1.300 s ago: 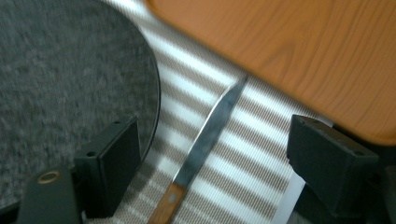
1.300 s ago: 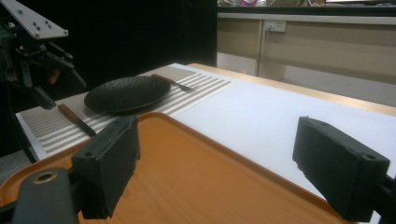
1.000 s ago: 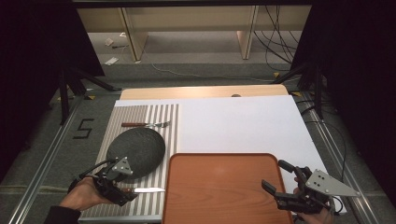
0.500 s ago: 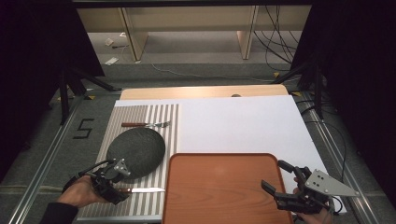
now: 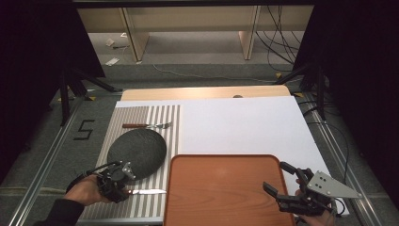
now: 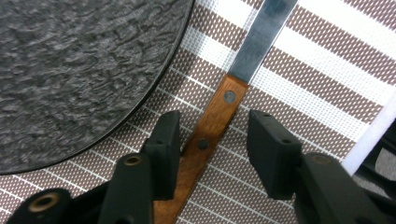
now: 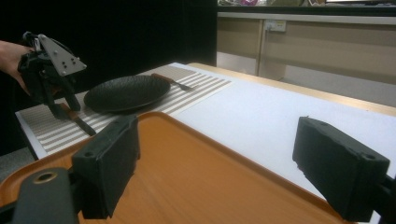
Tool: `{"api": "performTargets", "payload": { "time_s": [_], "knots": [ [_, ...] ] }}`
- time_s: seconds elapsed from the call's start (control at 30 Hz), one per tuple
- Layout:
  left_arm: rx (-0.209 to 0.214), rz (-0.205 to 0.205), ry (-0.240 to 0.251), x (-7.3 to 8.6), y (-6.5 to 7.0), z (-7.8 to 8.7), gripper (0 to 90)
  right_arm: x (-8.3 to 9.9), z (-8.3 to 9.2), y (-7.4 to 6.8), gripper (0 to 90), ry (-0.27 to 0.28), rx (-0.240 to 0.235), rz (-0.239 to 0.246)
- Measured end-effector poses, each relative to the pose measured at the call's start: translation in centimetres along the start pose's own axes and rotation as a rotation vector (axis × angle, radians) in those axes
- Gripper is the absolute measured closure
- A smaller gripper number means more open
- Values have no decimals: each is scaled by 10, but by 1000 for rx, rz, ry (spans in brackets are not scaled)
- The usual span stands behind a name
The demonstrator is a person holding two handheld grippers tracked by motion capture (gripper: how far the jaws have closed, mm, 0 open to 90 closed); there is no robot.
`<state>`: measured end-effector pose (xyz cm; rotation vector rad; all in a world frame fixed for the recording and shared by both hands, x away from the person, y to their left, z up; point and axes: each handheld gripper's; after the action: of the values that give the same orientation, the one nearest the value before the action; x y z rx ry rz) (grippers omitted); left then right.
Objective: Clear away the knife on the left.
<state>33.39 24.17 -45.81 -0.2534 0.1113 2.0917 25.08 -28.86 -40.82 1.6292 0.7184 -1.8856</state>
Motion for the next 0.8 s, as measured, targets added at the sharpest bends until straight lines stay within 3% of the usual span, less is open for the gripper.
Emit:
{"api": "performTargets", "payload": {
  "time_s": [0.3,0.43,0.67,0.7,0.8],
  "knots": [
    [44,-52,-26,-4,-1,-2,742,0,0,0,159,0,0,3],
    [44,-65,-31,-6,-1,-2,761,0,0,0,159,-1,-1,1],
    [71,-36,-20,-4,-1,1,766,0,0,0,159,-1,1,3],
    [83,-7,-15,-3,-1,3,766,0,0,1,159,-1,1,2],
    [98,13,2,-2,-1,5,766,0,0,1,159,-2,0,3]
  ]
}}
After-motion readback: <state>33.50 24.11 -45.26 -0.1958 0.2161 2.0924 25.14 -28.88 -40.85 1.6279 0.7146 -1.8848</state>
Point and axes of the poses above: each handheld gripper's, and its own axes: z roughly backward along the jaws, x roughly out of its underside, y roughly to its right, and after that the axes turned 6 degrees about y, right-handed
